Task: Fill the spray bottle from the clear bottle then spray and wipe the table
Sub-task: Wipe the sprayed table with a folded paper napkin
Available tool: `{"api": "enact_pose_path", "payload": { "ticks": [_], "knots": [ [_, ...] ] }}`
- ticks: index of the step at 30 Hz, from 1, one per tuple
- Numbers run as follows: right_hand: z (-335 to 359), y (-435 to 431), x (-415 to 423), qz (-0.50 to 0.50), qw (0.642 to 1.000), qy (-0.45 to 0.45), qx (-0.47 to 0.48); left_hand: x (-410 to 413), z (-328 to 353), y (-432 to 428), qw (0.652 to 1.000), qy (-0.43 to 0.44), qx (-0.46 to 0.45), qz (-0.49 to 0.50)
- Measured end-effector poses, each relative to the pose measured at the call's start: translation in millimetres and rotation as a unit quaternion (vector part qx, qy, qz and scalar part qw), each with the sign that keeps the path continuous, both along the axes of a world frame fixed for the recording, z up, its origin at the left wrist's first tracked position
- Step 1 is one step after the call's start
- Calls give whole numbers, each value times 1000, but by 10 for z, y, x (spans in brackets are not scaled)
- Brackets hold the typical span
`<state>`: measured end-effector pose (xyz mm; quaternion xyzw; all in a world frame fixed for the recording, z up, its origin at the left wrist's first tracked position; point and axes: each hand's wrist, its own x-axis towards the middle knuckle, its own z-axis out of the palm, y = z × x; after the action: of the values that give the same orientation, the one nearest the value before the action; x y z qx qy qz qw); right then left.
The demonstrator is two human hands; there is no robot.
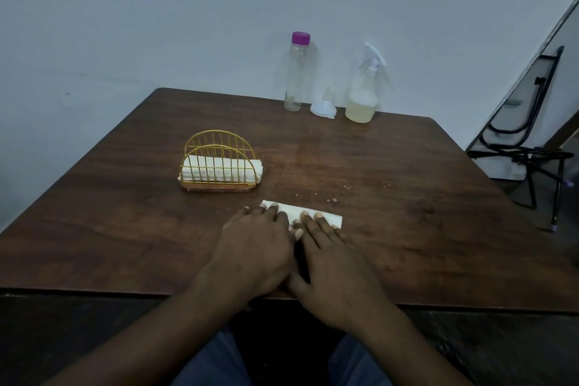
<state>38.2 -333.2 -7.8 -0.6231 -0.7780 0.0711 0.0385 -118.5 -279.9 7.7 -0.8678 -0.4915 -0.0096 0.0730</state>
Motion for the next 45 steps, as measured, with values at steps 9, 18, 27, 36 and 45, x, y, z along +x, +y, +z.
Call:
{"api": "enact_pose_path", "payload": {
  "ticks": [9, 18, 27, 36, 45],
  "knots": [
    [77, 261, -67, 18, 1000, 11, 20, -65, 48, 169, 995, -95, 36, 10],
    [-3, 468, -187, 31, 999, 2, -39, -148, -111, 455, 978, -186, -24, 89],
    [40, 835, -222, -5, 997, 41, -61, -408, 68, 658, 962, -246, 37, 111],
    [15, 896, -273, -2, 998, 46, -40, -905, 62, 790, 864, -404, 149, 261],
    [29, 869, -256, 3, 998, 35, -44, -766, 35, 1329, 890, -402, 85, 196]
  ]
}}
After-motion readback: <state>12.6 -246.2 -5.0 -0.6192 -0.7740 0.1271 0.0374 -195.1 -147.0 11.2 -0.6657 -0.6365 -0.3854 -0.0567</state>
